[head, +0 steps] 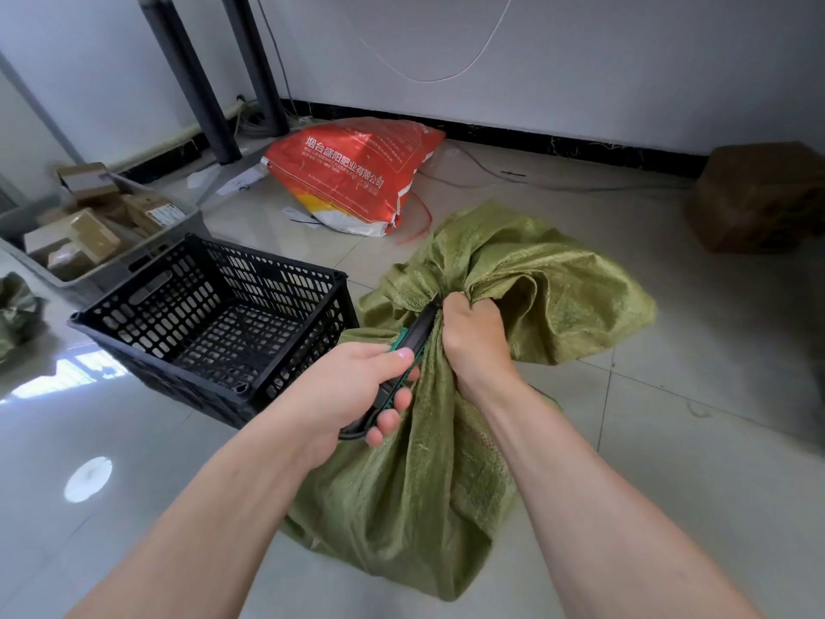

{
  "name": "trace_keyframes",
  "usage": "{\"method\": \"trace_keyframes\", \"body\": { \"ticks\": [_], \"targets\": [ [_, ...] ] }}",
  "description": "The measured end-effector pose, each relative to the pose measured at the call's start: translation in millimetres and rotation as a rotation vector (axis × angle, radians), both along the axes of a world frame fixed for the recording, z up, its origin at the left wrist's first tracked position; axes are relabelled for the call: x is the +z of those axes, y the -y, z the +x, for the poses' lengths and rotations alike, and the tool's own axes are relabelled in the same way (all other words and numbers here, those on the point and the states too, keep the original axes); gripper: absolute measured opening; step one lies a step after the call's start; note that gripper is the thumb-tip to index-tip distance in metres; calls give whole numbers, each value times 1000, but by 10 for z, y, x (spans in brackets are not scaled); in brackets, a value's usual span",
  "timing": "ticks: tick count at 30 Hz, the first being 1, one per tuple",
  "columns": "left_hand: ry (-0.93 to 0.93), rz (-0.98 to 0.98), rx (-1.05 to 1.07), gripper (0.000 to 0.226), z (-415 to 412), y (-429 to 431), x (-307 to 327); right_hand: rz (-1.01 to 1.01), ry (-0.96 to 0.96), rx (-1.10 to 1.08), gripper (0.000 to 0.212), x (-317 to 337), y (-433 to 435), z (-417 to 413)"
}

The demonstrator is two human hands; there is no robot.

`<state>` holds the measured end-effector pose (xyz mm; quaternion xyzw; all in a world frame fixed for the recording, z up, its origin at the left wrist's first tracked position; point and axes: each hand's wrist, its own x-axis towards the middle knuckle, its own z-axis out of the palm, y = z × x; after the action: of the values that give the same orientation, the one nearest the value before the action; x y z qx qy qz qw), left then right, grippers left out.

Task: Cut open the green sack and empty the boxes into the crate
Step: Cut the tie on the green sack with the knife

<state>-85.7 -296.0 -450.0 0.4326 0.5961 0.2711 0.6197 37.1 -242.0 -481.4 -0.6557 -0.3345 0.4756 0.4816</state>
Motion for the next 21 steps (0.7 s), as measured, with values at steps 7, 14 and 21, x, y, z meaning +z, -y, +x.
{"method": "trace_keyframes", "body": {
  "ticks": [7,14,21],
  "targets": [
    [23,-74,6,23,17,52,-41,-11,48,50,20,10,-56,36],
    [177,80,398,22,-544,-202,152,-171,94,-100,40,-144,14,467],
    [114,-6,150,22,-190,-141,-44,-73,-110,5,49,-146,-107,126]
  ]
}}
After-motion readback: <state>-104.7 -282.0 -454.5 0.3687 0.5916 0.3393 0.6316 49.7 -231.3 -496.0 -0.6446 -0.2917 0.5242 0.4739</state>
